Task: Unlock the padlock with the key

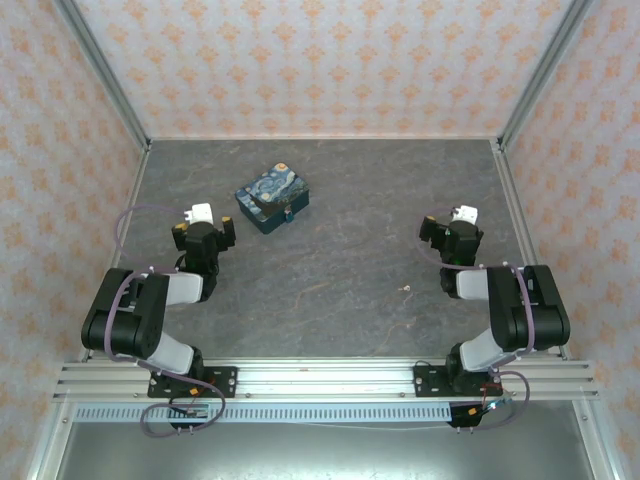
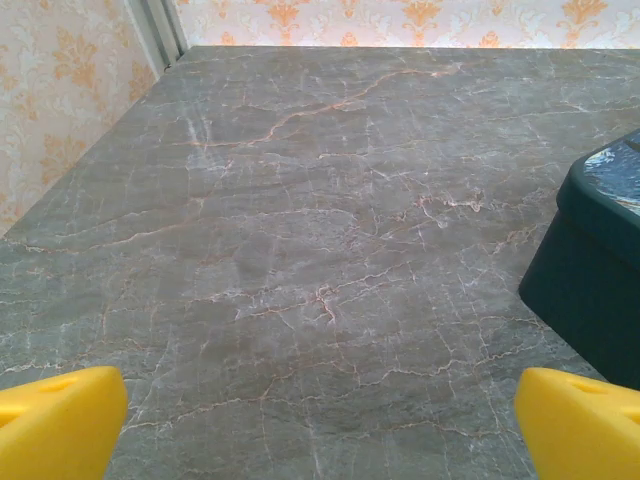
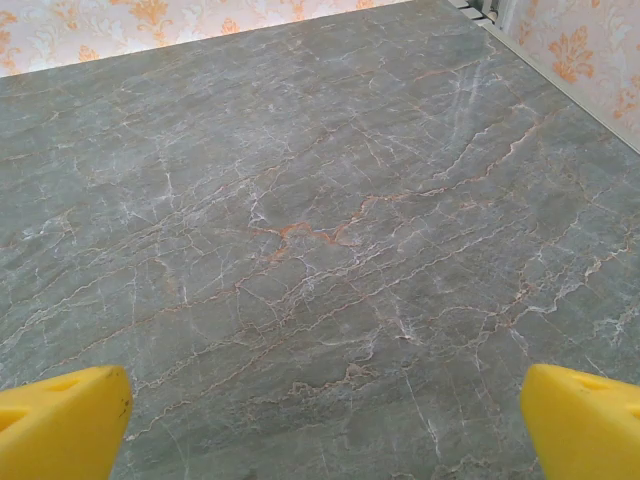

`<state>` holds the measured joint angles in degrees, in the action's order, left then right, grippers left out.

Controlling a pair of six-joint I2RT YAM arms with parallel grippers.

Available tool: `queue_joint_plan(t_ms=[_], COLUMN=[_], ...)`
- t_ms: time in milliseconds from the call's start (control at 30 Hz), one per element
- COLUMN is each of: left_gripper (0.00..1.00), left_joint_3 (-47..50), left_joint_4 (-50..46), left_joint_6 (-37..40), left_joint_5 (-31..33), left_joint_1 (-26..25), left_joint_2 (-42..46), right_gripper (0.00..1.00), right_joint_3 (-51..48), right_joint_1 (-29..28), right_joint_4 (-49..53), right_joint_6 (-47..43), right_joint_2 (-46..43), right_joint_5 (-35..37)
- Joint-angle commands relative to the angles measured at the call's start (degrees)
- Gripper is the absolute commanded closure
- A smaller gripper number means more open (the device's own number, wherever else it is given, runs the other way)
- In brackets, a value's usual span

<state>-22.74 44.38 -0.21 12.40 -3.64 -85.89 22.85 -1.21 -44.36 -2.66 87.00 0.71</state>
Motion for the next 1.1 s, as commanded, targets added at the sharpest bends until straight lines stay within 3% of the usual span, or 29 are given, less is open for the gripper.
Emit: queue_joint_plan(t_ms=[0, 1067], left_gripper=[0.00, 0.00], left_joint_3=[-0.81, 0.46], left_joint_4=[-0.34, -0.96], left_joint_6=[-1.01, -2.00], left_joint_5=[0.59, 2.67], left_joint_1=[0.00, 0.04], left_joint_2=[0.28, 3.94], right_gripper=[0.01, 0.01], right_joint_3=[1.14, 1.24], right_joint_1=[-0.25, 0.03], right_joint_4=[-0.20, 0.33], right_joint_6=[0.02, 0.09], right_joint_2=[0.19, -0.27], right_joint_5=[1.22, 0.47])
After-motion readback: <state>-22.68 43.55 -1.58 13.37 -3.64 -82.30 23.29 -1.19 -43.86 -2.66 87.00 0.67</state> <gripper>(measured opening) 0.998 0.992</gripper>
